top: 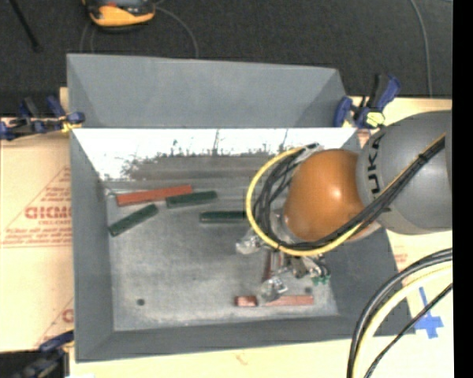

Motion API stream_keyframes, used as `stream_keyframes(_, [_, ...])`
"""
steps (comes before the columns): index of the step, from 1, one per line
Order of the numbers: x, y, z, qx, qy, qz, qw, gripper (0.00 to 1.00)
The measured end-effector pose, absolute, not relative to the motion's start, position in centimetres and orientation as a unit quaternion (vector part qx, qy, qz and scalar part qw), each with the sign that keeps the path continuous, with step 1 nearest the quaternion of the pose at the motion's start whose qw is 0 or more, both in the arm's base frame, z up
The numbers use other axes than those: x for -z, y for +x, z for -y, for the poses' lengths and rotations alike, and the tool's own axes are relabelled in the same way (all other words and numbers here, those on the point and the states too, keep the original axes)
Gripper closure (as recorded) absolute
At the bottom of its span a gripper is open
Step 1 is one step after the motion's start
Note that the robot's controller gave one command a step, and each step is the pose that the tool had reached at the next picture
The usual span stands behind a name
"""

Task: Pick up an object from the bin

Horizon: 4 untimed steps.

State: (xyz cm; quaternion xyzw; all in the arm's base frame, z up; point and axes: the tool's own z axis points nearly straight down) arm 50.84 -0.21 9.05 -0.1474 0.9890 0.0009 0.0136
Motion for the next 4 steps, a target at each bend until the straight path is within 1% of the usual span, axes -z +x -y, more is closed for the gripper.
stream_keyframes(1, [-8.5, 49.4, -0.1, 0.000, -0.249, -0.968, 0.007, 0.00])
stream_keyframes(2, [-8.0, 47.7, -0.5, 0.002, -0.377, -0.926, -0.005, 1.00])
stream_keyframes(3, [-8.0, 47.7, -0.5, 0.002, -0.376, -0.927, -0.005, 1.00])
stream_keyframes(4, [-22.0, 48.8, -1.2, 0.000, -0.403, -0.915, 0.002, 1.00])
